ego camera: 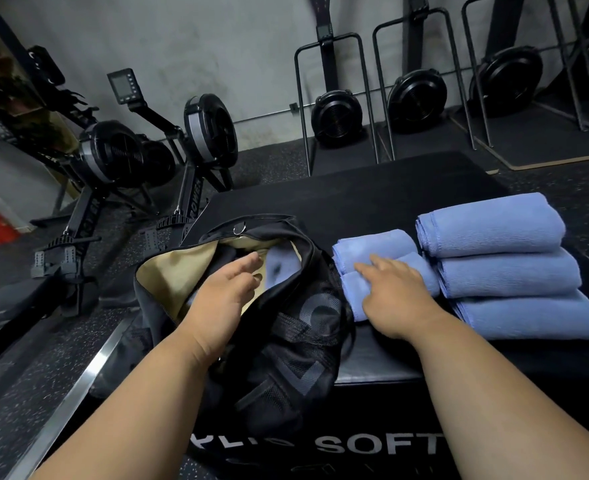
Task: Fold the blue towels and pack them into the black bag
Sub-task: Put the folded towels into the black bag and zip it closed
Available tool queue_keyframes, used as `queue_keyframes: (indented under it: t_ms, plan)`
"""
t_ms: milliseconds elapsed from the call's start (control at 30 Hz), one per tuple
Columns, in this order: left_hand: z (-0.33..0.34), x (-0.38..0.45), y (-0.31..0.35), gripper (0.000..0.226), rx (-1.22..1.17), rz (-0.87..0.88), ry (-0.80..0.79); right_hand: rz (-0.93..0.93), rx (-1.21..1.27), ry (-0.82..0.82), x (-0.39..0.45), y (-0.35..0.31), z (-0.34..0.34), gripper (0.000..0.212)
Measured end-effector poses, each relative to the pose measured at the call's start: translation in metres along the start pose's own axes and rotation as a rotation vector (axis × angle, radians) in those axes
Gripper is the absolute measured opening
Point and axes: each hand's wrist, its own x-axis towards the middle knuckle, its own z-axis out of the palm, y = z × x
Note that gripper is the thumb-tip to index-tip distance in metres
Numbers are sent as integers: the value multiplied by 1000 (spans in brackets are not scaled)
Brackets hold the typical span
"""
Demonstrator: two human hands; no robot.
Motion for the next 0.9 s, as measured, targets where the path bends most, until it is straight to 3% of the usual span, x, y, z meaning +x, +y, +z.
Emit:
queue_keyframes:
  t_ms: [167, 267, 333, 500, 733, 900]
  plan:
    - [16, -19, 2, 53, 130, 15, 45, 20, -112, -8, -8, 0, -12, 69]
    - [23, -23, -2, 51, 202, -15, 17, 15, -156, -65, -15, 0, -19, 32]
    - [29, -24, -4, 50, 219, -24, 28, 10, -164, -110, -18, 2, -22, 20]
    - [38, -27, -2, 49, 246, -21, 64, 19, -137, -101, -22, 6, -21, 27]
    - [39, -33, -5, 52, 221, -49, 55, 40, 114, -99, -32, 9, -32, 38]
    - [39, -41, 3, 51, 197, -12, 97, 70, 363, 42, -37, 5, -49, 29]
